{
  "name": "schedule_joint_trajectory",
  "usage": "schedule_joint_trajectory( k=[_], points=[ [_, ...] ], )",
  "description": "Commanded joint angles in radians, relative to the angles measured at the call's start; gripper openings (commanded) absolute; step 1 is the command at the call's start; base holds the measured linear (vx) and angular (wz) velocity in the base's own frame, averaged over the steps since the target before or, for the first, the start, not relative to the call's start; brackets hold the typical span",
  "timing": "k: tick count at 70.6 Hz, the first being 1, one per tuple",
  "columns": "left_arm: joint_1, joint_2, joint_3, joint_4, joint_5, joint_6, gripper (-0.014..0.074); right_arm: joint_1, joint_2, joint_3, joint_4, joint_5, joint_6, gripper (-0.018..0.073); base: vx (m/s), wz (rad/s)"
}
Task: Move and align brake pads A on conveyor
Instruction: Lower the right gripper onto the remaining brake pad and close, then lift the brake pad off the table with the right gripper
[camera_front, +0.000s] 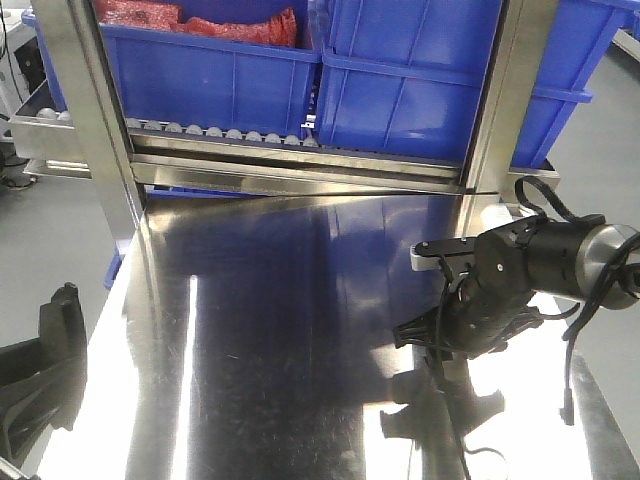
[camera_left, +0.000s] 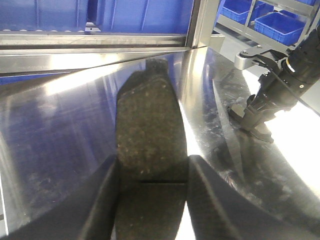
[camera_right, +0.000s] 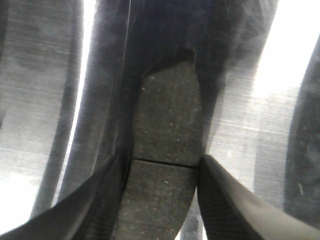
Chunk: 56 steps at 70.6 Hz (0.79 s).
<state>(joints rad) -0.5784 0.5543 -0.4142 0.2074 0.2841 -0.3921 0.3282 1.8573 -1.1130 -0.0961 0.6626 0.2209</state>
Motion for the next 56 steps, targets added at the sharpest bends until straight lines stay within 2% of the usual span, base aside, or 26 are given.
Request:
schedule_joint_trajectory(
  k=[1, 21, 36, 56],
  points=[
    [-0.003, -0.002, -0.031, 0.006, -0.092, -0.002, 0.0128, -0.002, -0.044, -0.027, -0.010, -0.028, -0.009, 0.0272, 0.00, 0.00],
    [-0.003, -0.002, -0.031, 0.006, -0.092, -0.002, 0.0128, -0.002, -0.044, -0.027, -0.012, -0.040, -0.009, 0.0189, 0.00, 0.00],
    [-0.003, -0.002, -0.031, 0.006, -0.092, -0.002, 0.0128, -0.002, -0.081, -0.024, -0.015, -0.047, -0.010, 0.0182, 0.00, 0.00],
    [-0.003, -0.002, -0.031, 0.006, -0.092, -0.002, 0.0128, -0.002, -0.234, -0.023, -0.013, -0.025, -0.028, 0.0182, 0.00, 0.00]
  ],
)
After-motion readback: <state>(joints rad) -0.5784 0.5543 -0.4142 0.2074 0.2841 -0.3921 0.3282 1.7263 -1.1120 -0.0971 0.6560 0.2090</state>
